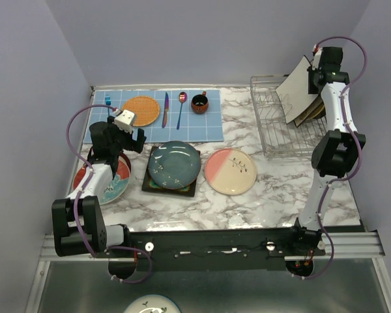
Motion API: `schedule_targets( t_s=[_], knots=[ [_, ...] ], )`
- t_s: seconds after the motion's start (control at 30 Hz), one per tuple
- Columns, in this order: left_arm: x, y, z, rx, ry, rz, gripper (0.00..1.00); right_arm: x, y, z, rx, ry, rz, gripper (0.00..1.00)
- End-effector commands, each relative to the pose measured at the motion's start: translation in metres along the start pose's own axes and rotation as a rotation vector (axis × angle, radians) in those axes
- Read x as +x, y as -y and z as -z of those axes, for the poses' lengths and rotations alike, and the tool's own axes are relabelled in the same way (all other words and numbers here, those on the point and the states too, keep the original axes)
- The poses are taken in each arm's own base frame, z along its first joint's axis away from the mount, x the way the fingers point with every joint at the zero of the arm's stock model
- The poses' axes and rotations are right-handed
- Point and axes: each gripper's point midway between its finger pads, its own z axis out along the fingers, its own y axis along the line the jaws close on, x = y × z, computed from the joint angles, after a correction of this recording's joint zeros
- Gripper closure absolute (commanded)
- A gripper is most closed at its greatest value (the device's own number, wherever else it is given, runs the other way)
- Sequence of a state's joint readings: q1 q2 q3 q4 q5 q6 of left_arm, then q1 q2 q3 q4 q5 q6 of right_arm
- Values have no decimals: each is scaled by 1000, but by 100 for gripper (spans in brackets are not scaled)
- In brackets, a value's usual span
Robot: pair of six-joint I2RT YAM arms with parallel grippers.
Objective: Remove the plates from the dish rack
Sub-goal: Unload the plate from the dish rack.
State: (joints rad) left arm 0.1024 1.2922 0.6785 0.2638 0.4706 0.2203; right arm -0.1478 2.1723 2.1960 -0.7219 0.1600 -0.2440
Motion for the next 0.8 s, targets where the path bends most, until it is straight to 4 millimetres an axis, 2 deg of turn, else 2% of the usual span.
schedule_targets(
  t_s=[0.0,0.07,0.1,0.5,0.63,0.77],
  knots=[
    [-10,-1,2,-9,20,-20,1,42,-39,-36,-111,-117,21,77],
    [-8,-1,2,-9,15,-21,1,42,-38,-37,-107,-118,21,89],
    [-8,-1,2,-9,14,-21,1,40,-37,-36,-103,-114,21,99],
    [-6,0,2,-7,13,-18,1,12,-29,6,-122,-38,0,99],
    [-8,-1,3,-10,12,-19,1,-1,-30,26,-147,0,-14,99],
    [-7,-1,3,-9,8,-17,1,-20,-31,56,-196,47,-36,99]
  ],
)
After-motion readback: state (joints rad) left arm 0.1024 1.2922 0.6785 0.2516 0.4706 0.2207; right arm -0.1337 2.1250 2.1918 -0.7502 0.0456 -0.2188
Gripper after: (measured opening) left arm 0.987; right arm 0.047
